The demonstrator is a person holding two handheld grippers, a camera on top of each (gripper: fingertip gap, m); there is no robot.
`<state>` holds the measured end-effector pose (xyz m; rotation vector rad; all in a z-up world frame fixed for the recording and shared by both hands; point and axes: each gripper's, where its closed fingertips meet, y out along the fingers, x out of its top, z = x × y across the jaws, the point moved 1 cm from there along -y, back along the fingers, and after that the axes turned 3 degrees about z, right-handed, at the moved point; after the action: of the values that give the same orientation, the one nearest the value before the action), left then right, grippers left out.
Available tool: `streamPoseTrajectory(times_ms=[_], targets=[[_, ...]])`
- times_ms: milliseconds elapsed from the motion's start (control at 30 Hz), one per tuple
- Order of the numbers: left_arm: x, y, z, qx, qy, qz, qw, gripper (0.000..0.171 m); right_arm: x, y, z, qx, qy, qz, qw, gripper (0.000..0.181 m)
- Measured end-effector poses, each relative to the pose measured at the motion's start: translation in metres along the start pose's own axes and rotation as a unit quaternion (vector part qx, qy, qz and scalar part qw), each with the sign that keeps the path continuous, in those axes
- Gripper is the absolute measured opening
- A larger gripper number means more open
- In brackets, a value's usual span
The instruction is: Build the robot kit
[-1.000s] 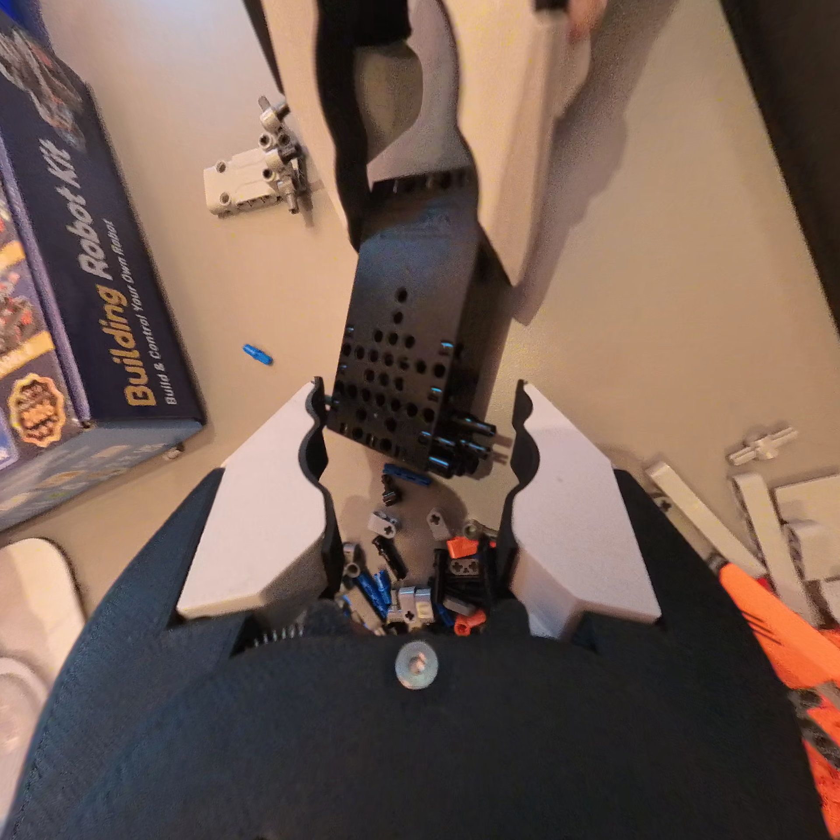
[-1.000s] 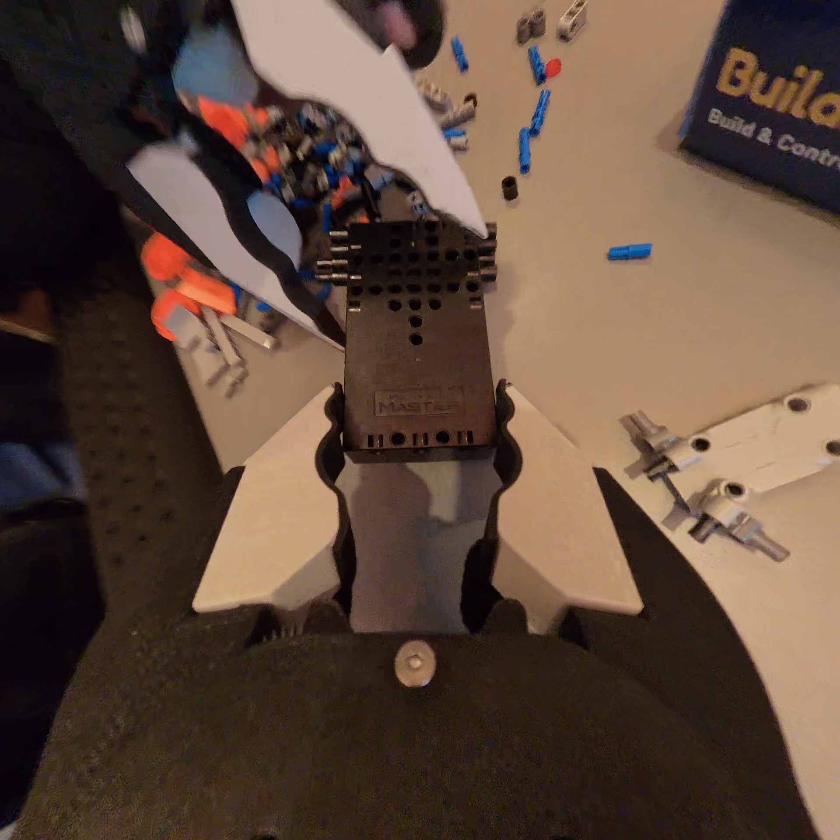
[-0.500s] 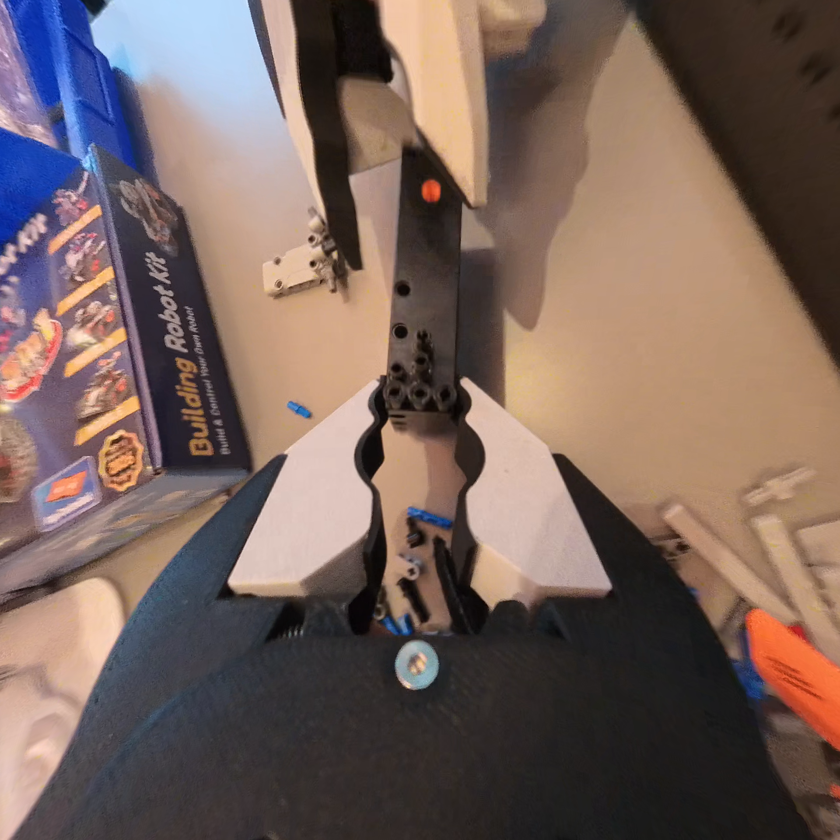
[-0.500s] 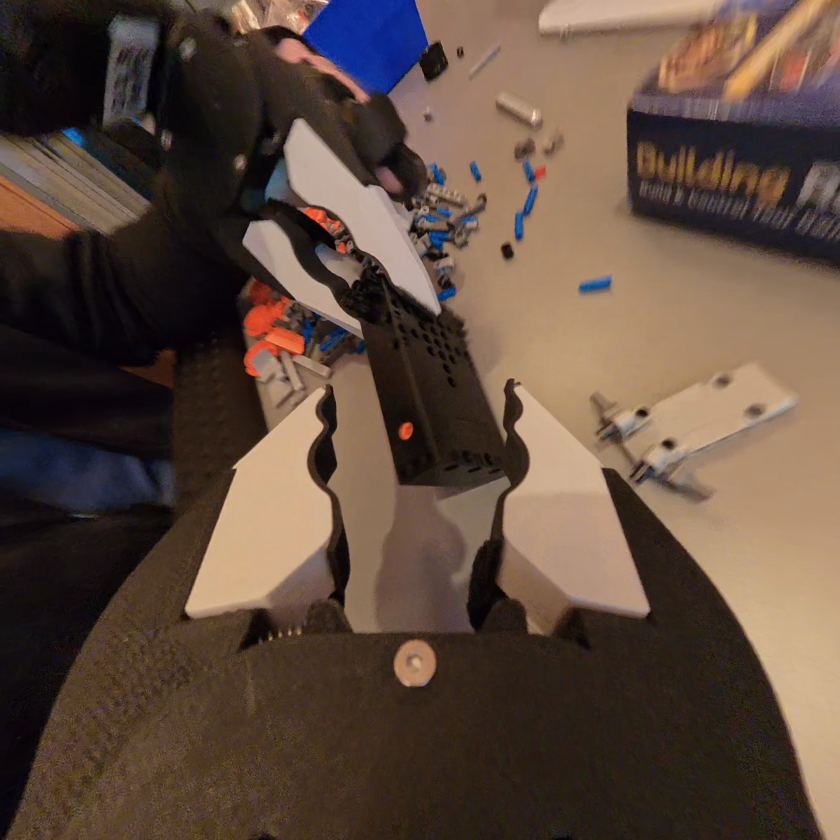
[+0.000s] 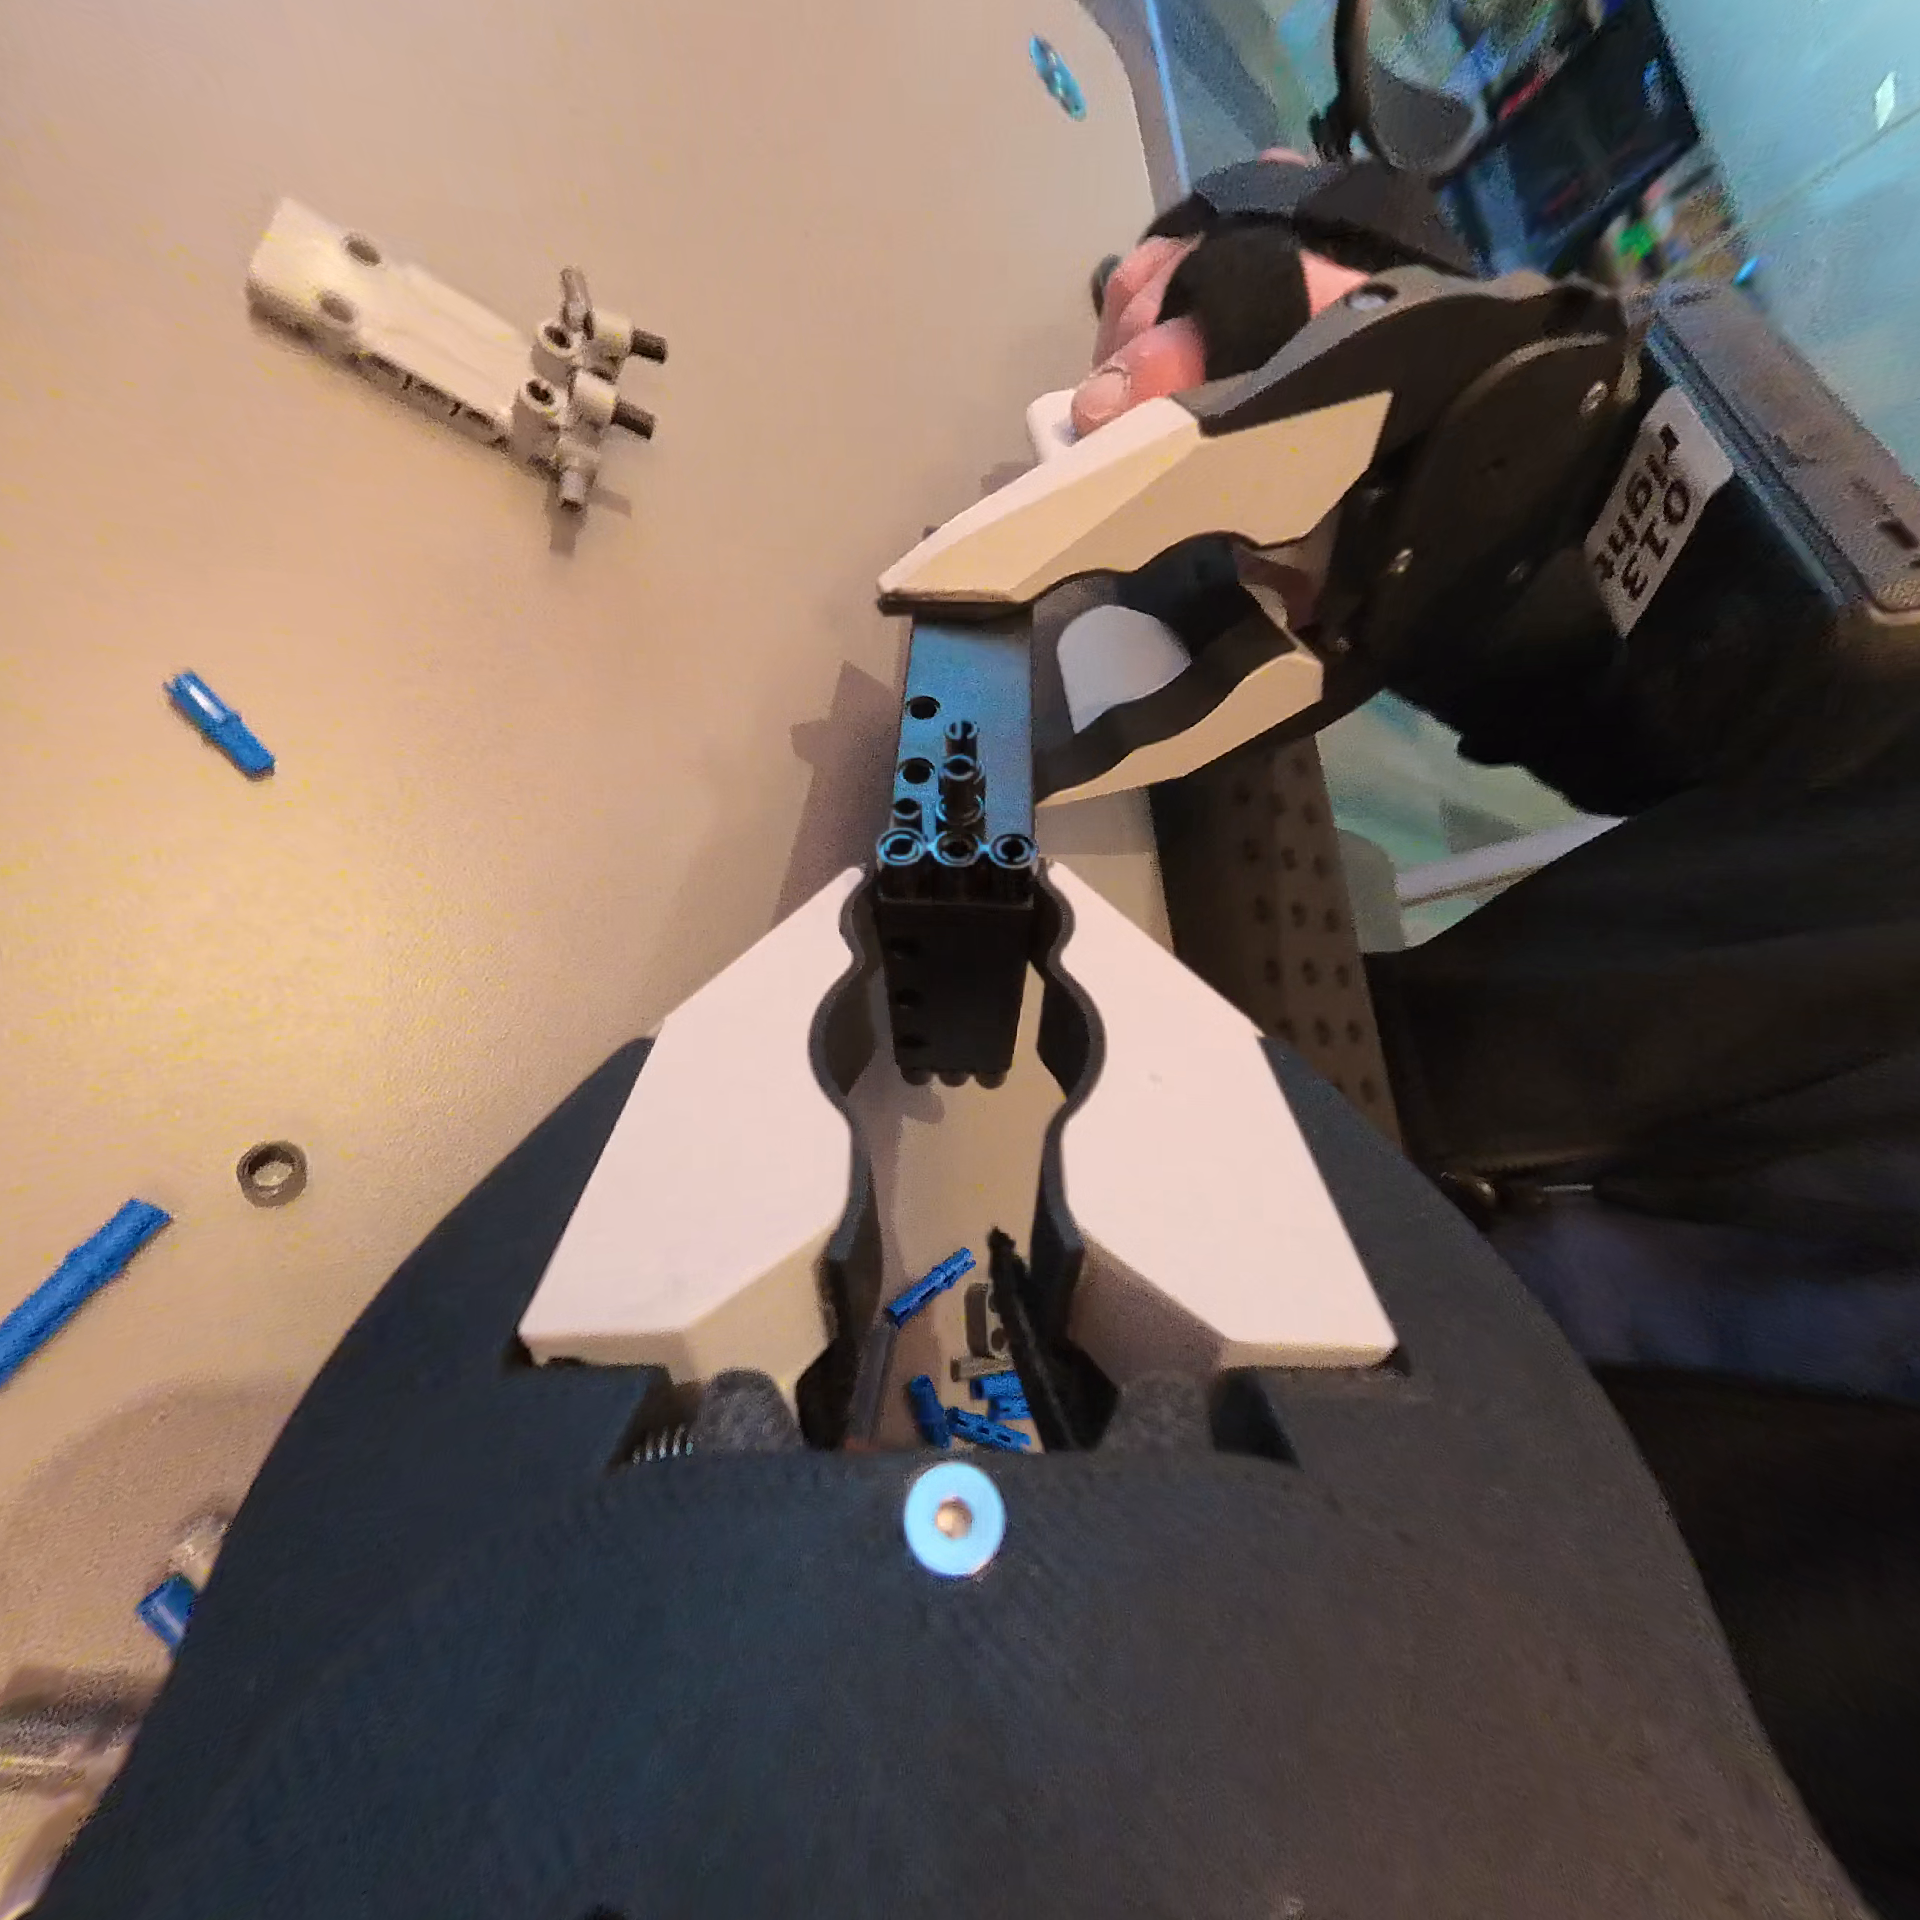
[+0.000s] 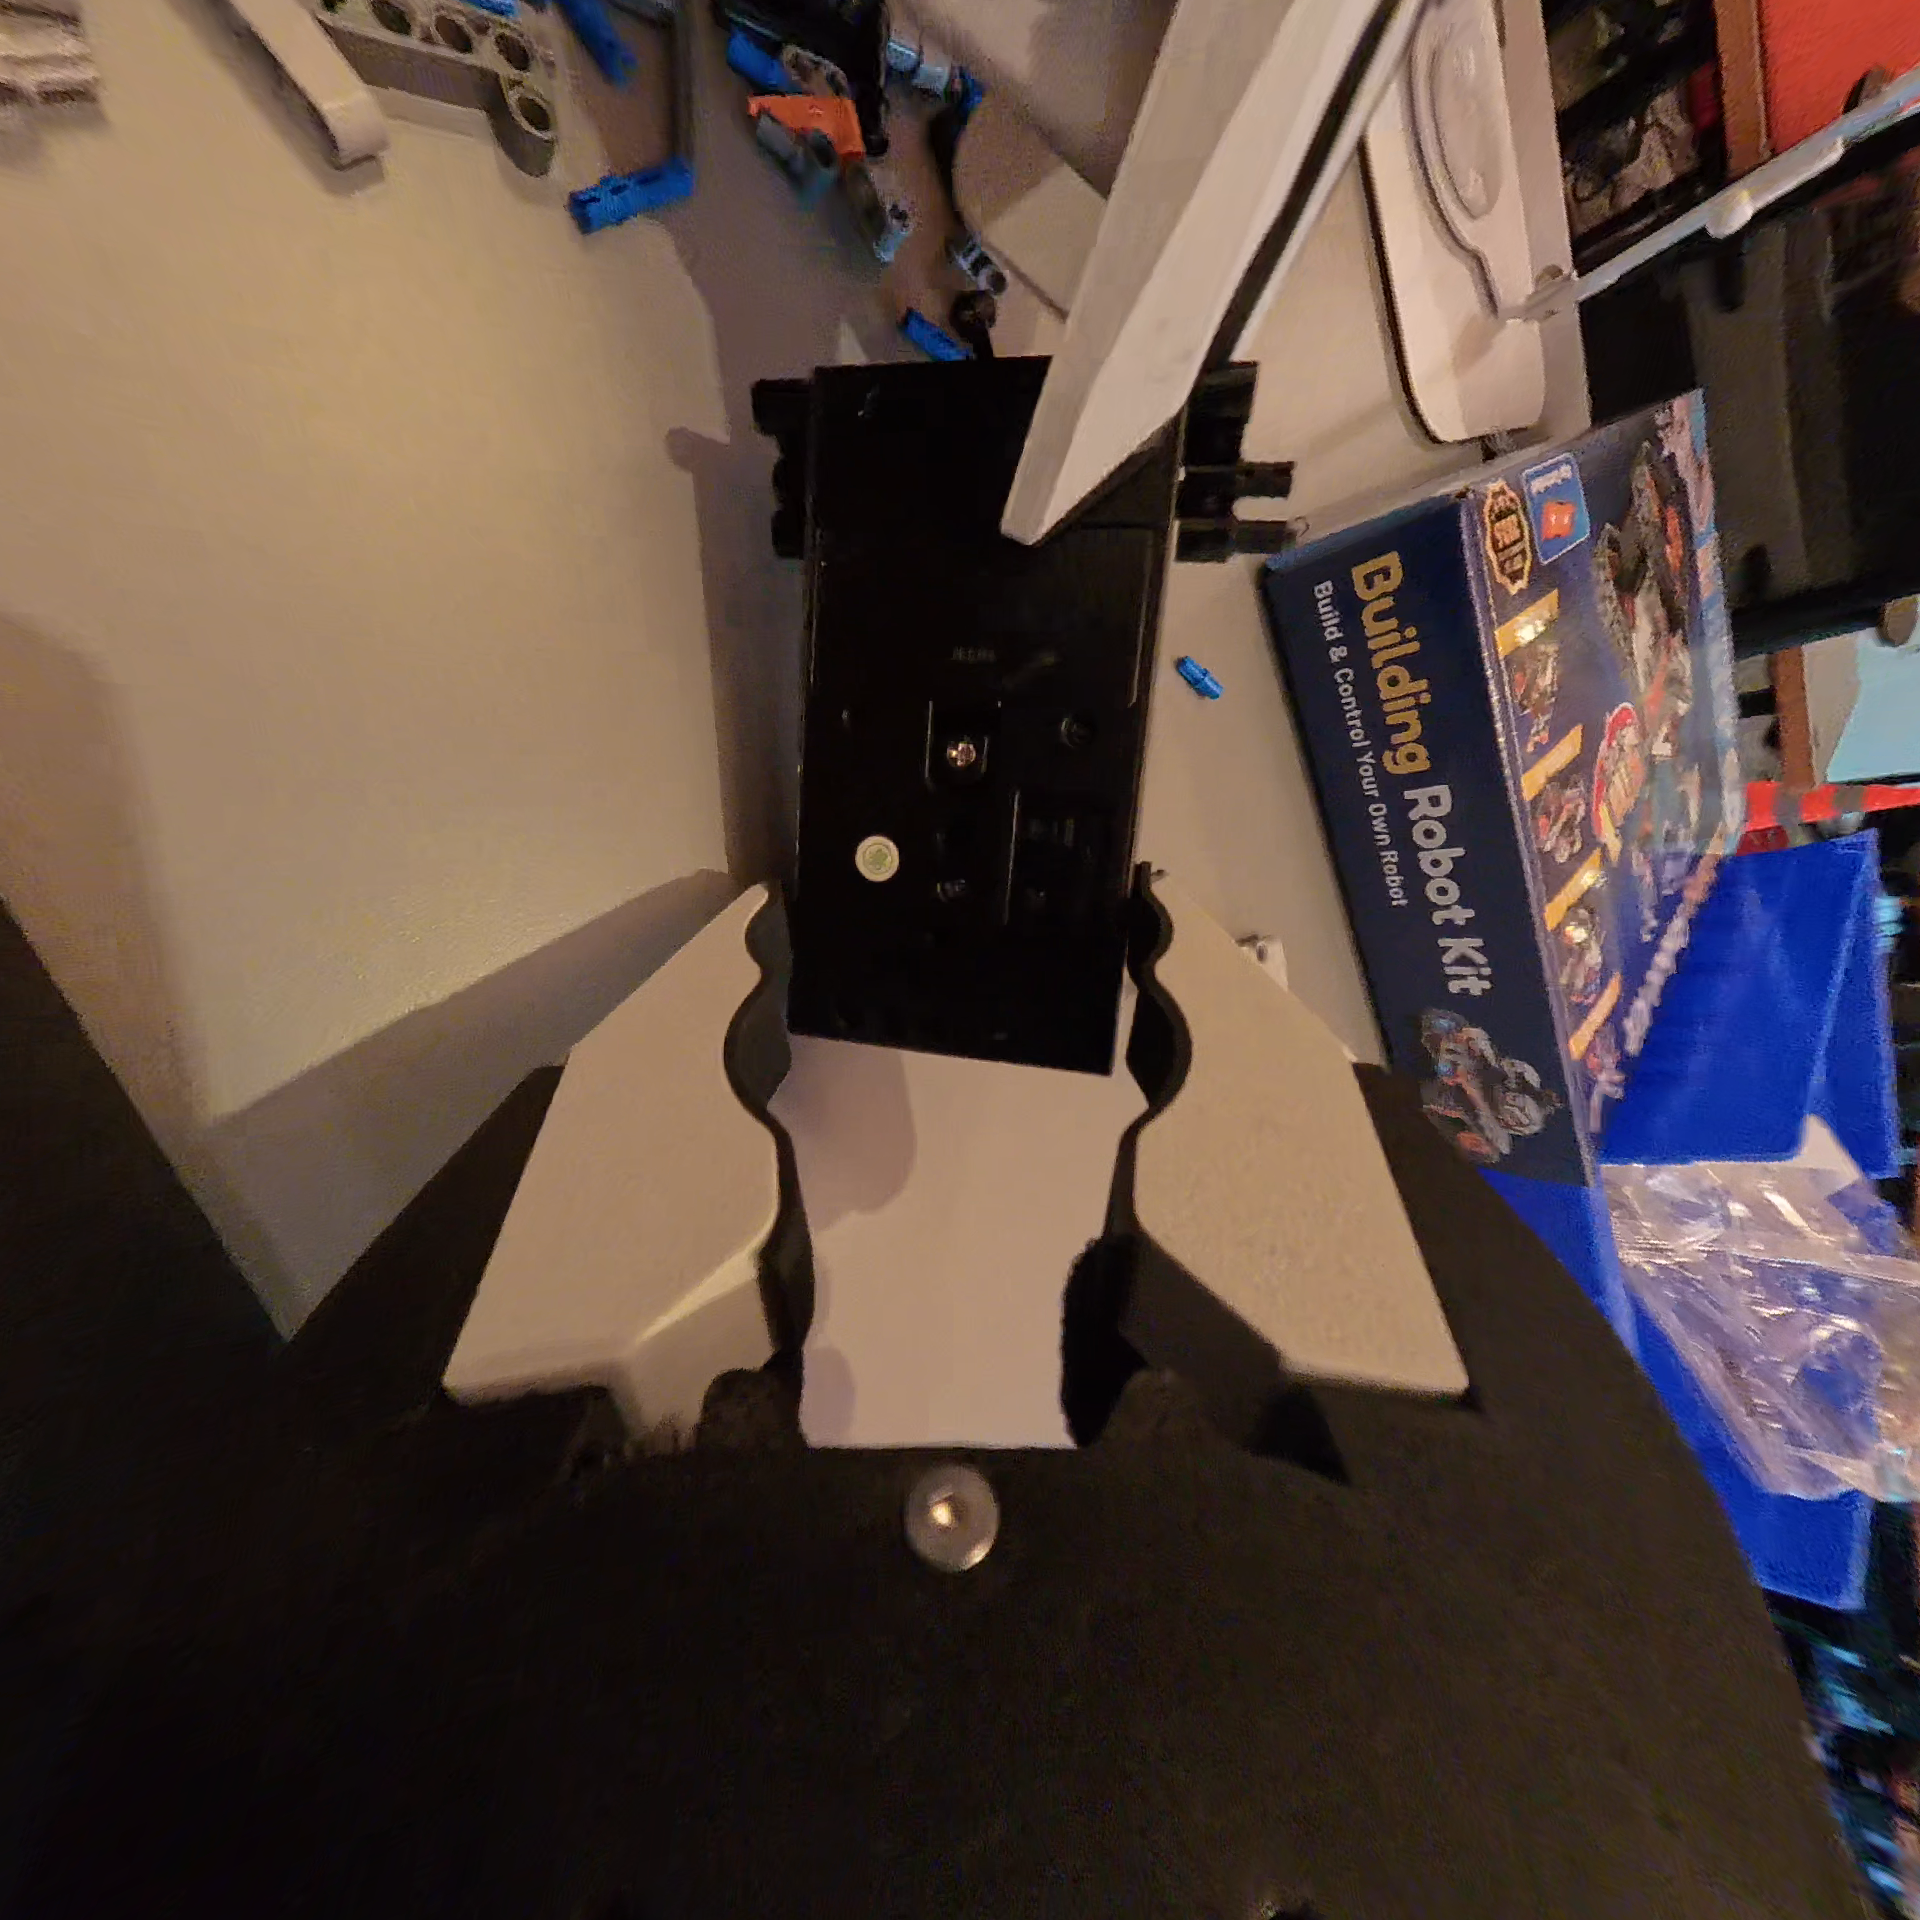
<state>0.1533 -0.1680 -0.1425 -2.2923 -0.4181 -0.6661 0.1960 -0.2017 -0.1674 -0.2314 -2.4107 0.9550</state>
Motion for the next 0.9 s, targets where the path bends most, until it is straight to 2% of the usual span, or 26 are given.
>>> streamPoseTrajectory(times_ms=[67, 200, 333, 400, 600, 700, 800, 900], targets=[[-0.002, 0.0, 0.005, -0.009, -0.02, -0.003, 1.0, 0.025, 0.0, 0.002, 0.0, 0.028, 0.02, -0.005, 0.999, 0.064], [-0.006, -0.003, 0.025, 0.058, -0.012, 0.011, 0.998, 0.035, 0.001, 0.007, 0.003, 0.135, 0.086, -0.017, 0.987, 0.063], [-0.01, -0.007, 0.035, 0.108, 0.0, 0.031, 0.994, 0.038, -0.001, 0.01, 0.009, 0.255, 0.158, -0.026, 0.954, 0.063], [-0.009, -0.011, 0.04, 0.126, 0.006, 0.027, 0.992, 0.038, -0.002, 0.011, 0.01, 0.287, 0.178, -0.03, 0.941, 0.063], [-0.009, -0.011, 0.044, 0.163, 0.044, 0.043, 0.985, 0.039, 0.003, 0.015, 0.012, 0.323, 0.212, -0.044, 0.921, 0.063], [-0.011, -0.008, 0.044, 0.173, 0.054, 0.053, 0.982, 0.038, 0.003, 0.019, 0.01, 0.307, 0.212, -0.05, 0.926, 0.065], [-0.009, -0.011, 0.048, 0.189, 0.06, 0.051, 0.979, 0.041, 0.006, 0.016, 0.011, 0.317, 0.225, -0.066, 0.919, 0.077], [-0.006, -0.018, 0.051, 0.2, 0.061, 0.04, 0.977, 0.038, 0.008, 0.01, -0.004, 0.294, 0.237, -0.093, 0.922, 0.077]])
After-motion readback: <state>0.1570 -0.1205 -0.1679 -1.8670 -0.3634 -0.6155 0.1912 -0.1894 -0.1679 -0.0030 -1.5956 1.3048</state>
